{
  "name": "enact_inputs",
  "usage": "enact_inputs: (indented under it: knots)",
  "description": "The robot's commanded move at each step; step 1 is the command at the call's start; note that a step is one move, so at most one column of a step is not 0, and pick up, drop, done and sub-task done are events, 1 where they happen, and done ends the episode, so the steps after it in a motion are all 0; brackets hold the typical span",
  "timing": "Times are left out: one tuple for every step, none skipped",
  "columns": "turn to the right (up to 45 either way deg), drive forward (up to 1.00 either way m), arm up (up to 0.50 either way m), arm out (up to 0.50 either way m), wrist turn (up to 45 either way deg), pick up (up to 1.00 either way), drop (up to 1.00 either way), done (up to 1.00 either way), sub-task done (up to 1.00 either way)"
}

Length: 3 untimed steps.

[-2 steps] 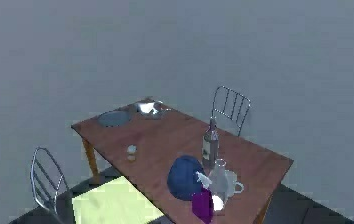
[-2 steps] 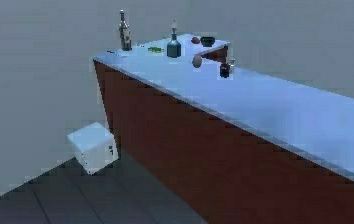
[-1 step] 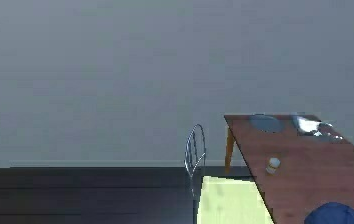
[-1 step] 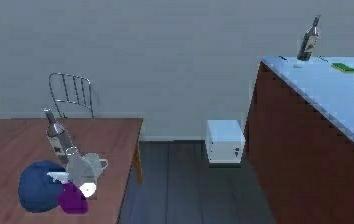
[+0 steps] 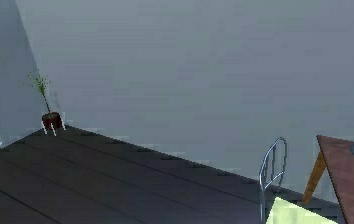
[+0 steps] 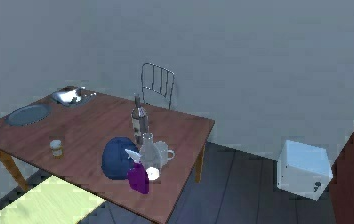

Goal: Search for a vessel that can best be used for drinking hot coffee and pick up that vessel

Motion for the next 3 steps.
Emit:
enact_inputs:
  knots:
    - [0.0,0.0,0.5,0.0,0.0,0.0,0.0,0.0,0.0]
    - [0.0,0.0,0.22,0.0,0.0,0.0,0.0,0.0,0.0]
    - [0.0,0.0,0.0,0.42,0.0,0.0,0.0,0.0,0.0]
